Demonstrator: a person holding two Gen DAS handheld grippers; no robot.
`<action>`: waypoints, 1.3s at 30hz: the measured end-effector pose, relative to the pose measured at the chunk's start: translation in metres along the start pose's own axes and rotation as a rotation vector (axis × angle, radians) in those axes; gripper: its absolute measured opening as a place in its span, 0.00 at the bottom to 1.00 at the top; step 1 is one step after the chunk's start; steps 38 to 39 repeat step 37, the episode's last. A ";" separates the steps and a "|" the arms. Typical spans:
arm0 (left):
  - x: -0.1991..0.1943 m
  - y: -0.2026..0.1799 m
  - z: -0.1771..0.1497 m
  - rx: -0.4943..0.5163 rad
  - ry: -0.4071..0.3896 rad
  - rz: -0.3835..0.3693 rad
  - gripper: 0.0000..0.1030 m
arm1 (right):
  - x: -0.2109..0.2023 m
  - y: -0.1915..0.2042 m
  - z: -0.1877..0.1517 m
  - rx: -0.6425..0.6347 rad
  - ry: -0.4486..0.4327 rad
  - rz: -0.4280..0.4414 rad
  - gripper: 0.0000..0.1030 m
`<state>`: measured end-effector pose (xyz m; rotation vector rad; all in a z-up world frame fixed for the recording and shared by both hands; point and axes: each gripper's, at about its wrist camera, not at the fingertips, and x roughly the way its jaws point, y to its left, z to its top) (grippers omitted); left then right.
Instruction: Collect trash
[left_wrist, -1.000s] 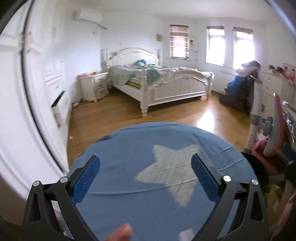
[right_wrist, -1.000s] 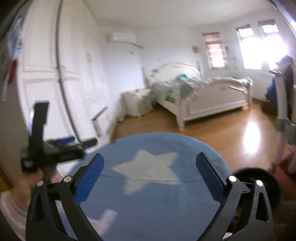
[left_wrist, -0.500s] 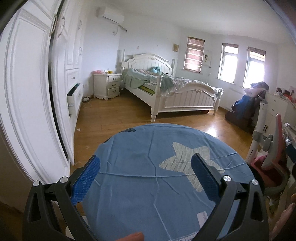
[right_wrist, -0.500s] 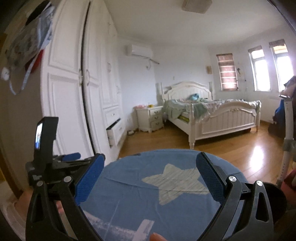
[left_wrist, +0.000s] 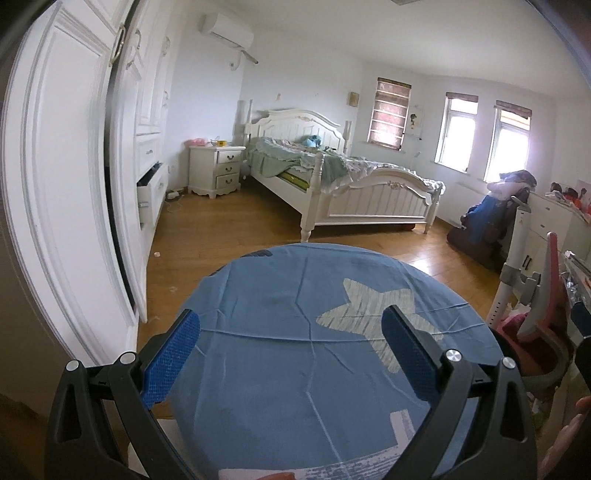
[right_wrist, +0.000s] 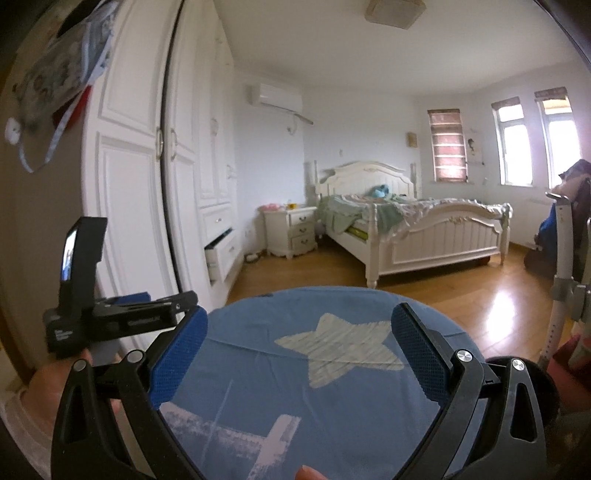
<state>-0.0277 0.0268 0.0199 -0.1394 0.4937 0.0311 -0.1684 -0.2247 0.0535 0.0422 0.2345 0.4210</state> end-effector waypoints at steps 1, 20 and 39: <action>-0.001 0.001 0.000 -0.002 0.000 0.005 0.95 | 0.001 0.000 0.000 0.001 0.001 0.001 0.95; 0.004 0.006 0.001 -0.002 0.024 0.005 0.95 | 0.020 0.002 -0.005 0.002 0.045 -0.010 0.95; 0.004 0.004 0.003 0.005 0.030 -0.011 0.95 | 0.030 -0.001 -0.013 0.016 0.076 -0.015 0.95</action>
